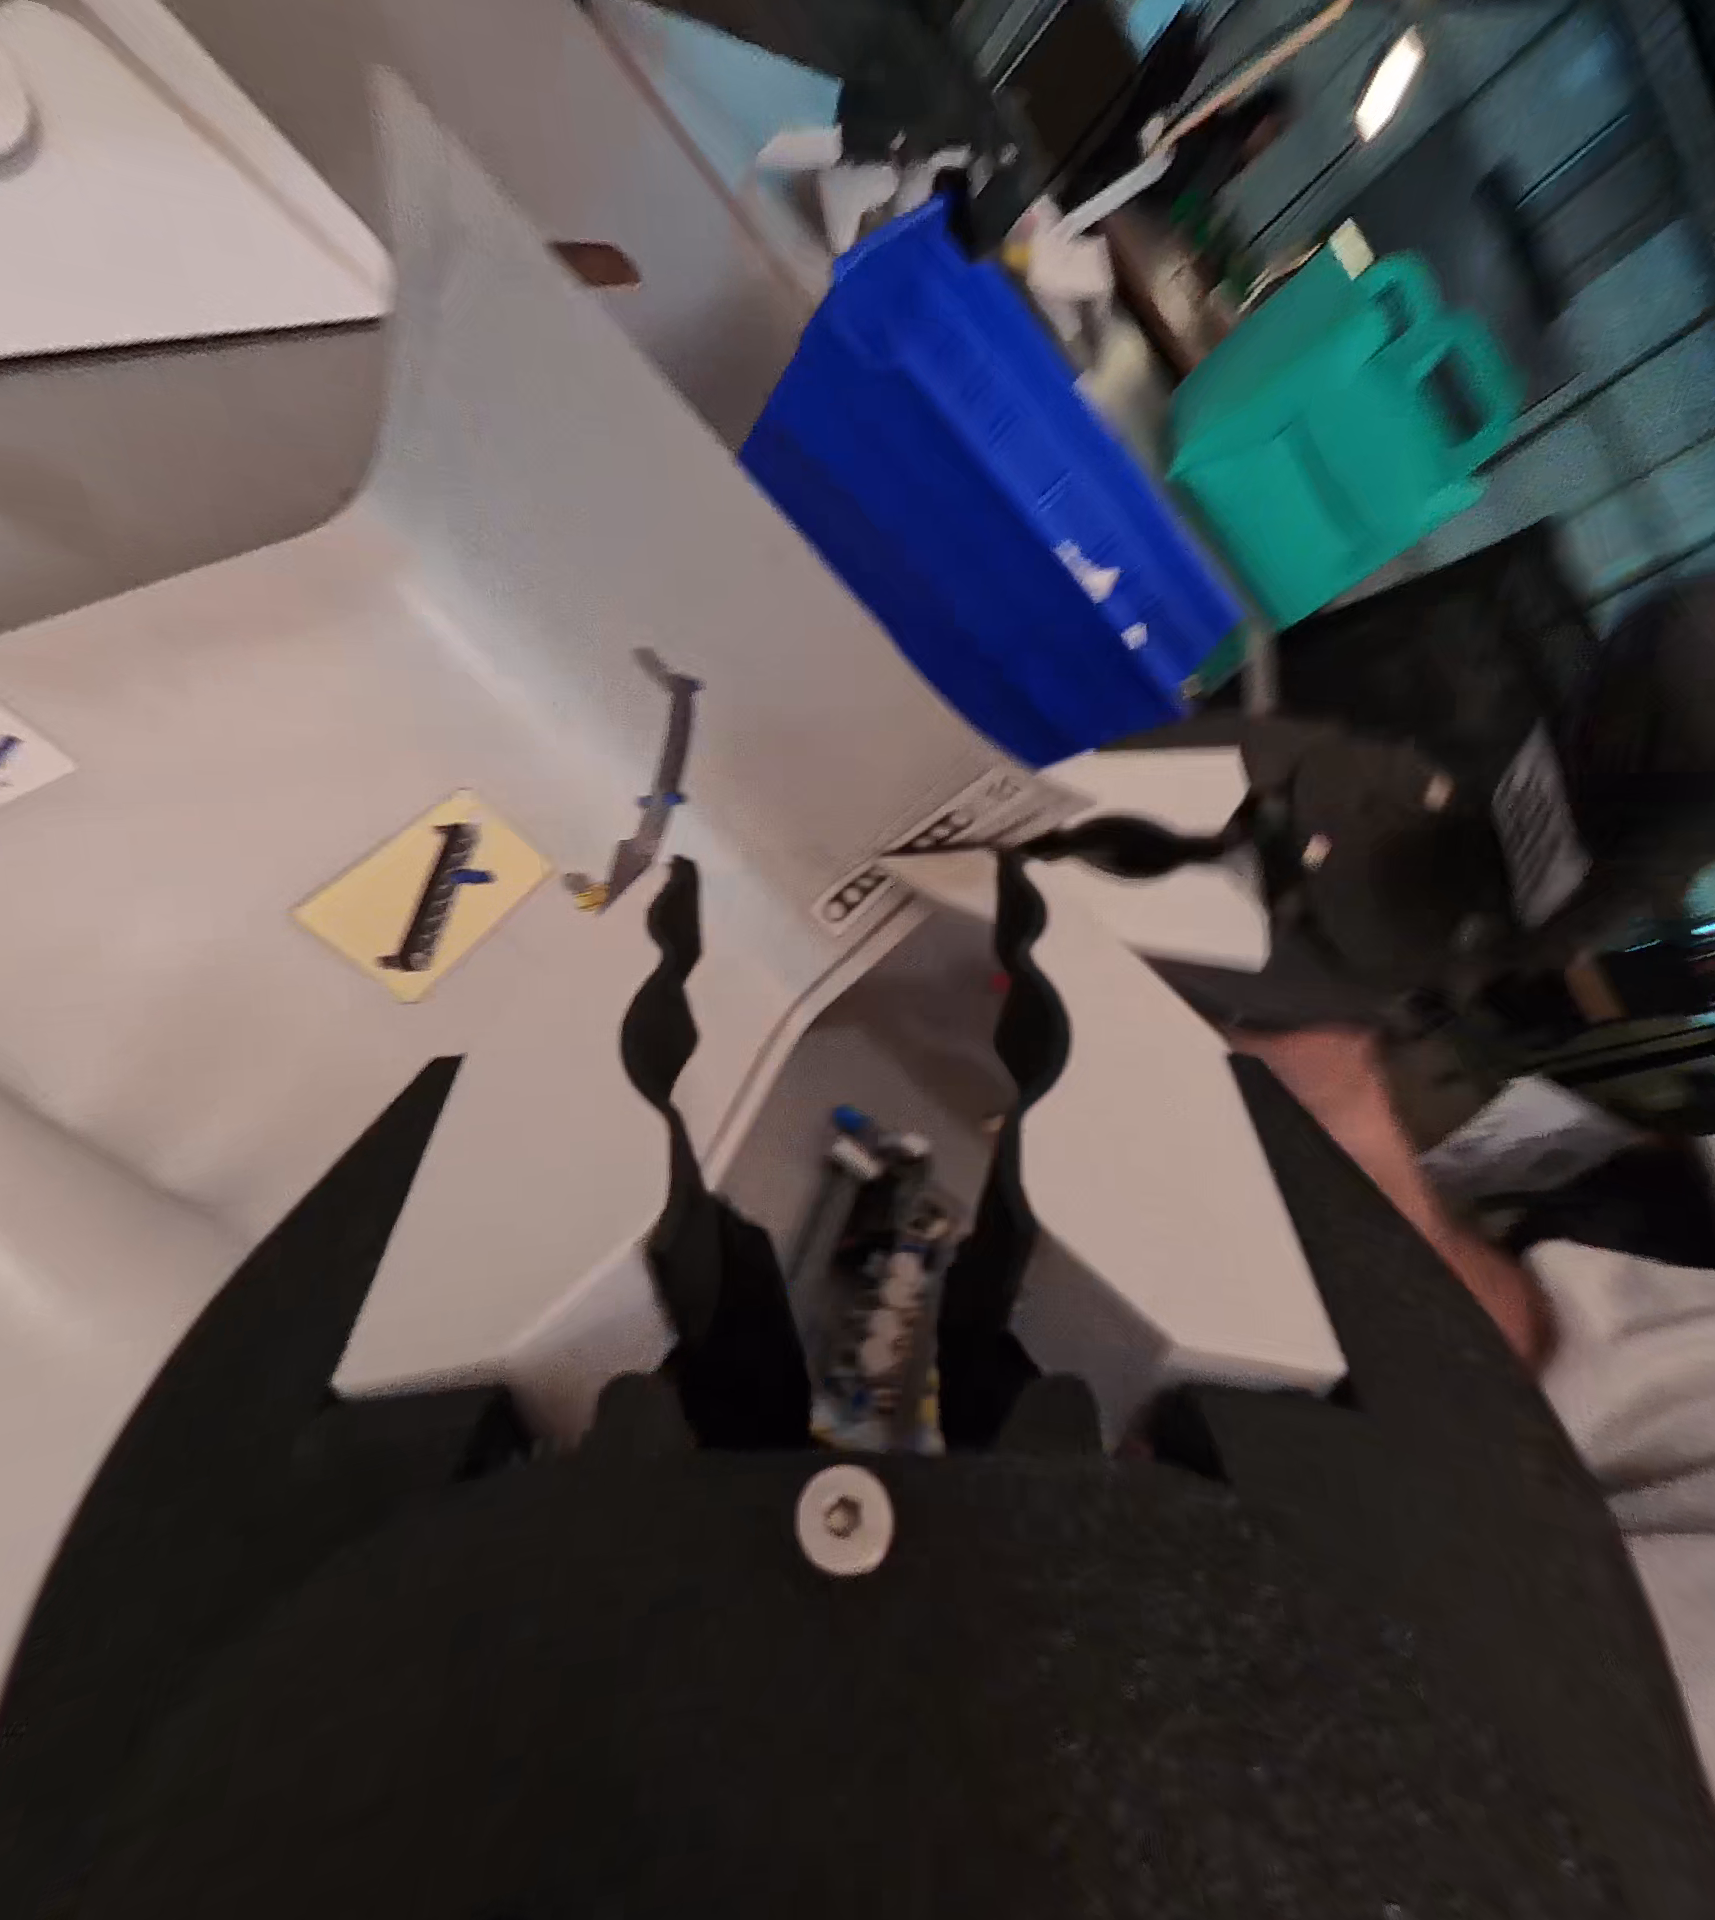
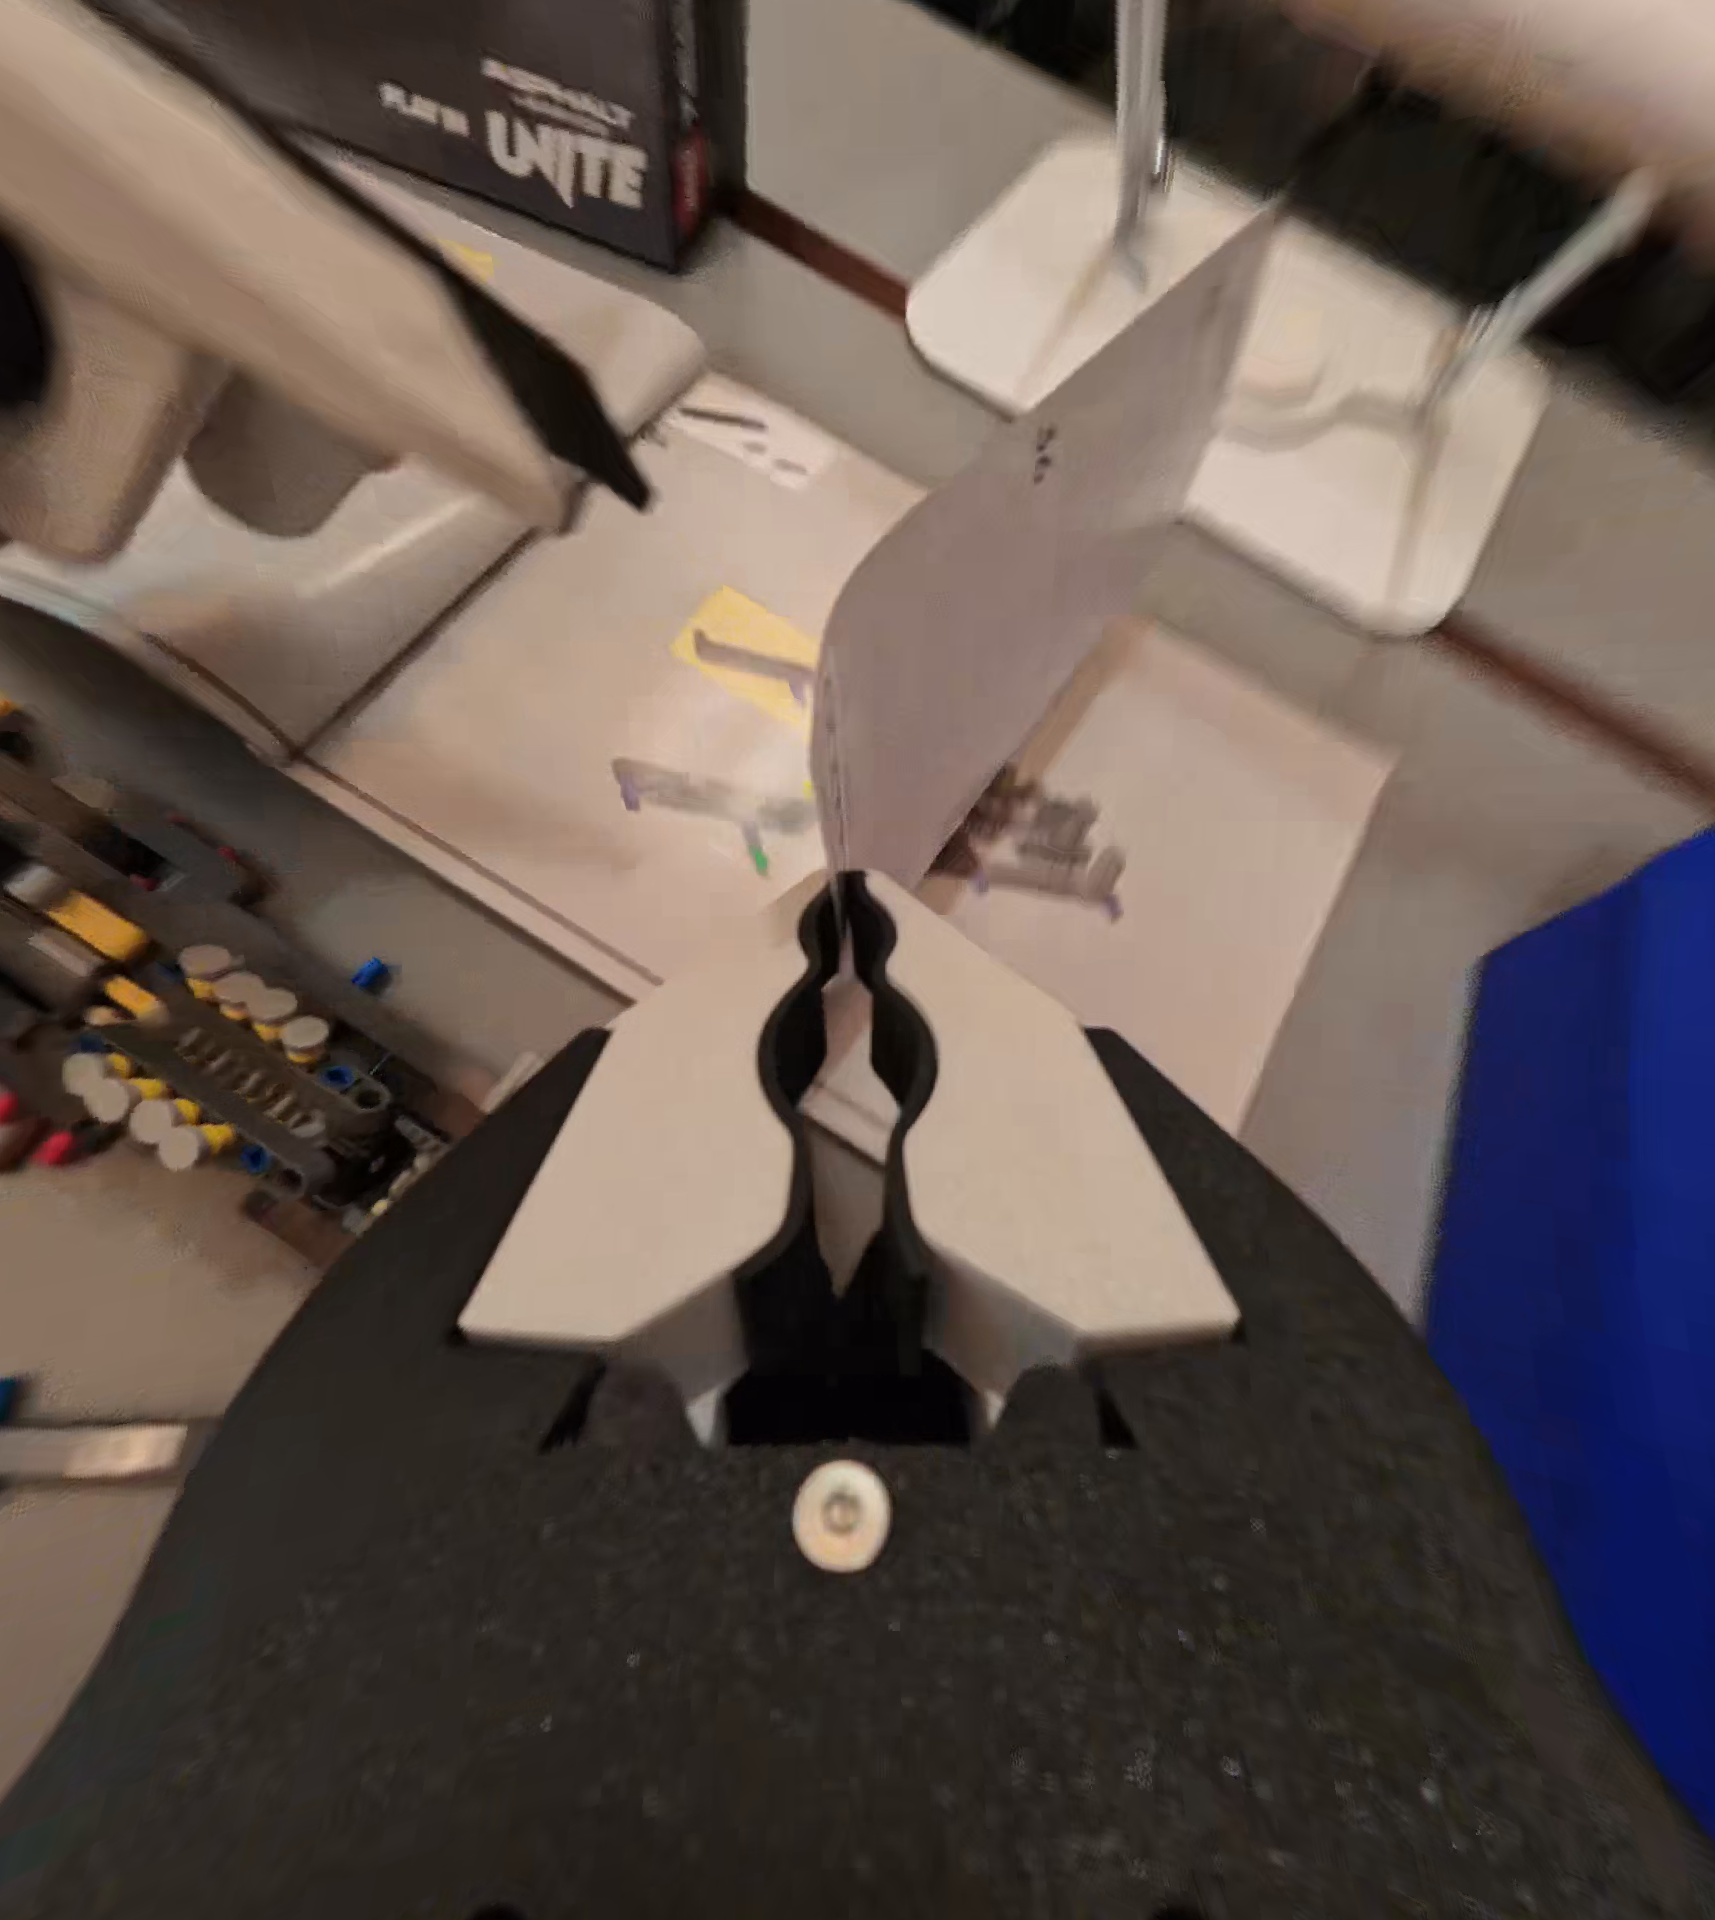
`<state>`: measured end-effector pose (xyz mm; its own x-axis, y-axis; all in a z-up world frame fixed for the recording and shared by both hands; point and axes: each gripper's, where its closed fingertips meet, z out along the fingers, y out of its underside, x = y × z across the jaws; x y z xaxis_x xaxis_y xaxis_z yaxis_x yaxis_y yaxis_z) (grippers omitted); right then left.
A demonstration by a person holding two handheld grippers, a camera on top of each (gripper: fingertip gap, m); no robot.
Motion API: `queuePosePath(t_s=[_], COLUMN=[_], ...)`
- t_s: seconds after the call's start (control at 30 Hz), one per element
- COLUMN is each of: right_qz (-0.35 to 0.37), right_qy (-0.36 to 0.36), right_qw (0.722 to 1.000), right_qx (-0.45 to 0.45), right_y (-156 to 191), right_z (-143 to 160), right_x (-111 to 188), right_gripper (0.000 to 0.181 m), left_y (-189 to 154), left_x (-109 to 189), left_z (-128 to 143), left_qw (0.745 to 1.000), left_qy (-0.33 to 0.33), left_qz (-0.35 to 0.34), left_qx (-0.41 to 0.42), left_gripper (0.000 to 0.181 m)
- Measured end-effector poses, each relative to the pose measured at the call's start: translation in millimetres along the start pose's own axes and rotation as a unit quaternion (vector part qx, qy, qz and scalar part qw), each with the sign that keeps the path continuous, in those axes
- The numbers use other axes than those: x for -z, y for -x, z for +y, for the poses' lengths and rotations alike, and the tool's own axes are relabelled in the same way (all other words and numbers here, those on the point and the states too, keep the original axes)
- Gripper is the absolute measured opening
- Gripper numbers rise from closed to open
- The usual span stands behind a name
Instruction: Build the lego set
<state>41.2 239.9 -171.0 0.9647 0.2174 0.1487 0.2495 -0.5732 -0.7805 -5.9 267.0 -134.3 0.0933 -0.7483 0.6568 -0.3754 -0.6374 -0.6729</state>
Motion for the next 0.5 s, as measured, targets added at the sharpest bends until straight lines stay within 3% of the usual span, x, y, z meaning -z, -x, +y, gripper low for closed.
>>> queuePosePath(t_s=[0.1, 0.13, 0.3, 0.37, 0.5], right_qz=[0.105, 0.129, 0.152, 0.166, 0.108], right_qy=[-0.001, 0.0, -0.004, 0.002, -0.048], right_qw=[0.981, 0.971, 0.942, 0.931, 0.943], right_qx=[0.161, 0.203, 0.3, 0.326, 0.312], right_y=[14.2, 20.1, 51.4, 55.3, 77.3], right_z=[-19.2, -23.1, -33.2, -33.3, -37.7], right_x=[2.8, 2.5, -0.7, -3.1, -0.8], right_gripper=[0.0, 0.0, 0.0, 0.0, 0.008], left_y=[-7.0, -3.5, 17.4, 16.3, 25.8], left_x=[11.7, 16.1, 28.4, 32.5, 45.9], left_z=[-9.4, -12.6, -8.8, -6.7, -2.4], left_qw=[0.997, 0.997, 0.996, 0.996, 0.998], left_qy=[-0.019, -0.028, -0.017, -0.009, 0.008], left_qz=[0.035, 0.029, 0.001, 0.009, -0.014], left_qx=[0.065, 0.071, 0.092, 0.084, 0.057], left_gripper=[0.069, 0.069, 0.035, 0.007, 0.0])
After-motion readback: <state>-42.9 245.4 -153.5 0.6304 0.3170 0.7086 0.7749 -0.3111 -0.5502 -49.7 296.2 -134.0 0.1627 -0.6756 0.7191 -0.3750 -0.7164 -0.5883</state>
